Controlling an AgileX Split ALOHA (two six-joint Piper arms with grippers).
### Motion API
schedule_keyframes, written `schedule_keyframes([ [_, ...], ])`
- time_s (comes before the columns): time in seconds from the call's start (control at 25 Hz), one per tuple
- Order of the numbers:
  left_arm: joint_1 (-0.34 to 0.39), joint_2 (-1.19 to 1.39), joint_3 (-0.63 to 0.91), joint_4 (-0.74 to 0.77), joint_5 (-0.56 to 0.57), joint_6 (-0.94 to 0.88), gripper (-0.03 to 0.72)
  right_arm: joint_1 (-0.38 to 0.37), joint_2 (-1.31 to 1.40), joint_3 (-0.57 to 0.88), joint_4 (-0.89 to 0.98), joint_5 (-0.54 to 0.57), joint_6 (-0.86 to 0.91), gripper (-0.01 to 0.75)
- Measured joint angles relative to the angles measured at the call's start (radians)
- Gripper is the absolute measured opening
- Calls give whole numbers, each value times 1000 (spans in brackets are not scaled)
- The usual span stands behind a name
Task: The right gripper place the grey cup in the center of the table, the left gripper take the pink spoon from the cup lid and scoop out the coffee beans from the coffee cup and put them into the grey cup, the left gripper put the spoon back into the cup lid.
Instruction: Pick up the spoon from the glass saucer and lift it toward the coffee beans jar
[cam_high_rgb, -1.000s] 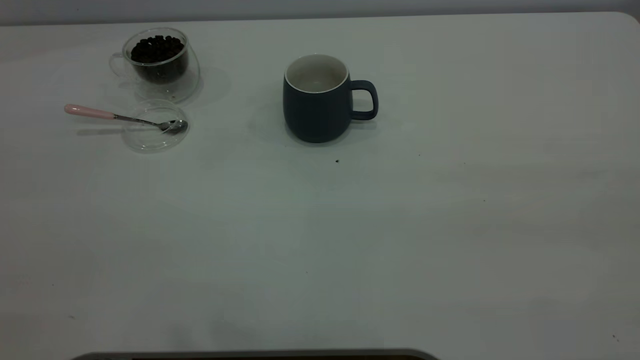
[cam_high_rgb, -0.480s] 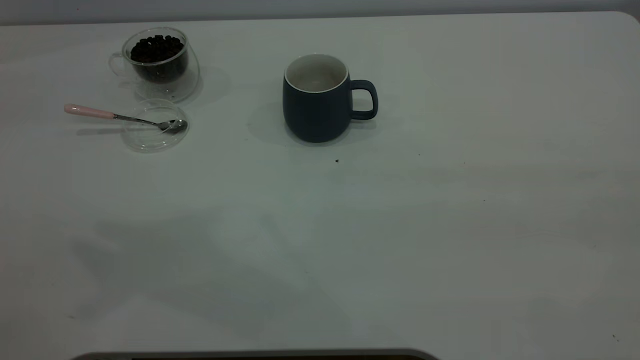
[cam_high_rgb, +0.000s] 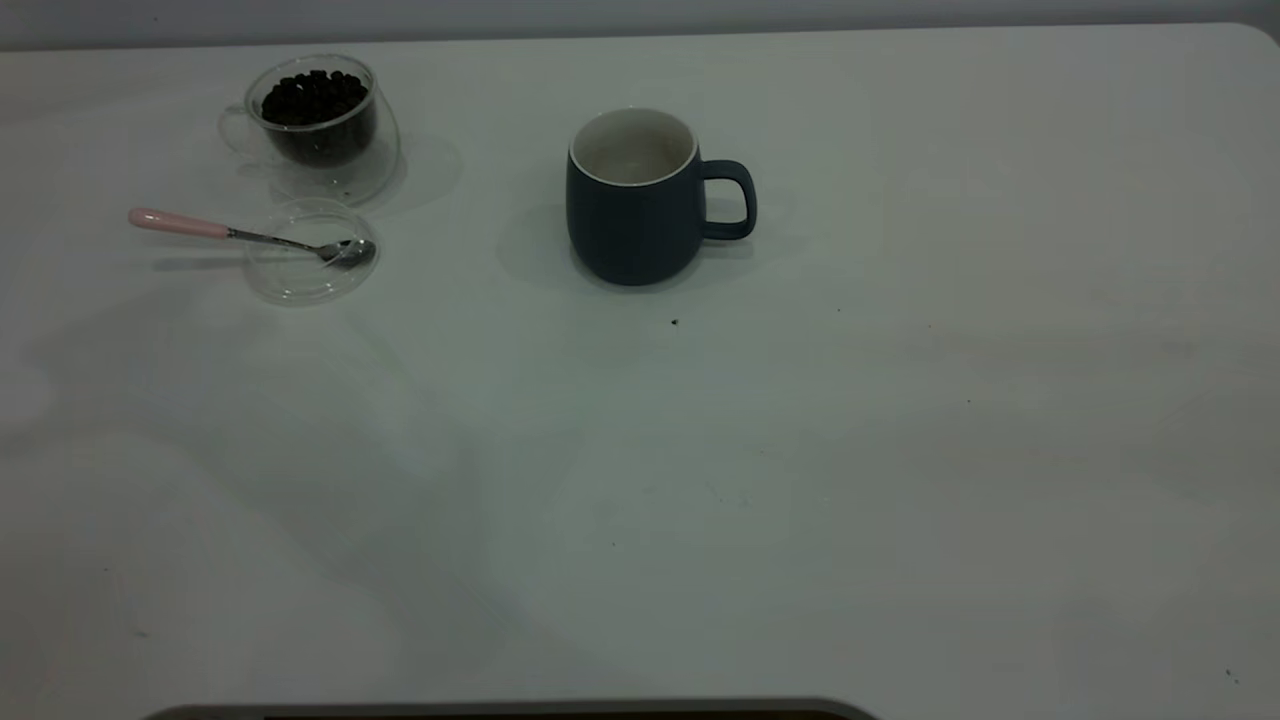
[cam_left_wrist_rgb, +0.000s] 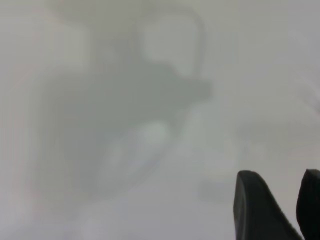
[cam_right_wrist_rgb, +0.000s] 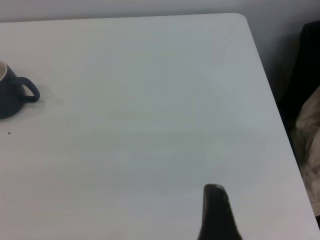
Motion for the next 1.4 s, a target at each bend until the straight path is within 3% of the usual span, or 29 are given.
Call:
schedule_keyframes([
  [0.16,26,222,-172,-316,166,404,271,0,0,0,0,0,0,534],
  [0.24,30,305,-238,-406,226,538,268,0,0,0,0,0,0,534],
  [0.48,30,462,-326,-483,230,658,286,0,0,0,0,0,0,534],
  [0.6,30,510,-332,-525,226,666,373,0,0,0,0,0,0,534],
  [0.8,30,543,-332,-579,198,731,602,0,0,0,0,0,0,534],
  [0.88,30,544,-332,-591,195,769,640,0,0,0,0,0,0,534],
  [1.4,-24,562,-335,-697,210,959,566,0,0,0,0,0,0,534],
])
